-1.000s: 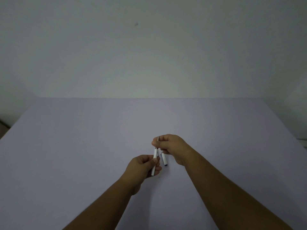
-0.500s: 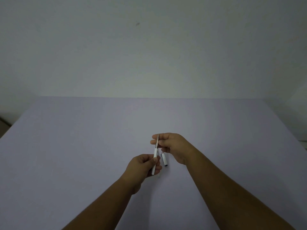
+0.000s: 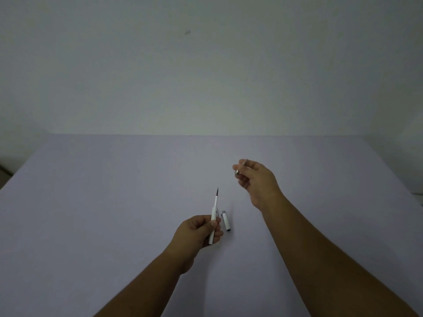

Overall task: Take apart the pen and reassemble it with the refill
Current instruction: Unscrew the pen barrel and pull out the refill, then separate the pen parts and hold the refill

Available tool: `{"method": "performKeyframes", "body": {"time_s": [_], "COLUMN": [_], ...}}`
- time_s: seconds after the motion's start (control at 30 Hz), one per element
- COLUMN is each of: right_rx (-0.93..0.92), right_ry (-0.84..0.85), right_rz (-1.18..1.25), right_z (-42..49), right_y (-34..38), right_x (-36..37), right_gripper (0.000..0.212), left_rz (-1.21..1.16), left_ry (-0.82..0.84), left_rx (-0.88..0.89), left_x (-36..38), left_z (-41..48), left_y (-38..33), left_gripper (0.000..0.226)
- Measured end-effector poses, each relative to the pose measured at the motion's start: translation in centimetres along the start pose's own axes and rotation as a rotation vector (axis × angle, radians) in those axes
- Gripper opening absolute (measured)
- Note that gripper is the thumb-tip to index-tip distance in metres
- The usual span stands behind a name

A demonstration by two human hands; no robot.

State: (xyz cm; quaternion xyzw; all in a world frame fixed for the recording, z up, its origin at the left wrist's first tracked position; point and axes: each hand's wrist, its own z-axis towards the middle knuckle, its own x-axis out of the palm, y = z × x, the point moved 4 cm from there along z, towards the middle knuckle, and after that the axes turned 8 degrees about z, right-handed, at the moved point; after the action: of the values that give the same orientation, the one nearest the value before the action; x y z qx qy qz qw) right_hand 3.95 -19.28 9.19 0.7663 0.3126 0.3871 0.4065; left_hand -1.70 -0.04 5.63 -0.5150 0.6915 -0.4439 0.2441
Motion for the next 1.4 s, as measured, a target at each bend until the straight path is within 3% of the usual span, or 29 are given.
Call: {"method": "performKeyframes", "body": {"time_s": [0.1, 0.27, 0.37, 1.03, 1.1, 1.17, 1.27, 1.33, 1.4], "right_rx": [0.096, 0.137, 0.131, 0.113, 0.092, 0.108, 0.211, 0.218, 0.185], "right_ry": [-0.028, 0.000, 0.036, -0.031, -0.064, -0.069, 0.094, 0.224, 0.307], "right_rz": [-0.259, -0.982, -1.137, -1.084, -0.994, -0.723, -0.391, -0.392, -0.481], "right_z": [0.9, 1.3, 1.2, 1.7, 1.6, 1.4, 0.9, 0.0, -0.3], "right_y": [-3.1, -8.7, -10.2, -11.4, -10.6, -9.5, -7.9, -6.8, -6.1], "right_x": [-2.0, -4.6, -4.9, -4.7, -4.6, -3.9, -2.0, -0.8, 0.1], "right_gripper": [0.014, 0.024, 0.019, 0.021, 0.019, 0.013, 0.018, 0.026, 0.018], "left_rz": [-0.014, 0.087, 0.120, 0.146, 0.143, 0.134, 0.136, 0.142, 0.148], "left_ry": [-0.017, -0.072, -0.093, -0.086, -0.082, -0.078, -0.072, -0.065, -0.066], "left_rx": [0.004, 0.001, -0.024, -0.062, -0.059, -0.056, -0.046, -0.034, -0.036], "left_x": [-0.5, -1.4, -1.7, -1.5, -1.5, -1.5, -1.2, -0.8, -0.5], "left_z": [0.5, 1.5, 2.1, 3.7, 3.5, 3.4, 3.1, 2.5, 2.6], "left_y": [0.2, 1.1, 1.6, 2.4, 2.3, 2.2, 1.9, 1.4, 1.3], "left_gripper": [0.019, 0.016, 0.016, 0.017, 0.016, 0.016, 0.018, 0.019, 0.017]}}
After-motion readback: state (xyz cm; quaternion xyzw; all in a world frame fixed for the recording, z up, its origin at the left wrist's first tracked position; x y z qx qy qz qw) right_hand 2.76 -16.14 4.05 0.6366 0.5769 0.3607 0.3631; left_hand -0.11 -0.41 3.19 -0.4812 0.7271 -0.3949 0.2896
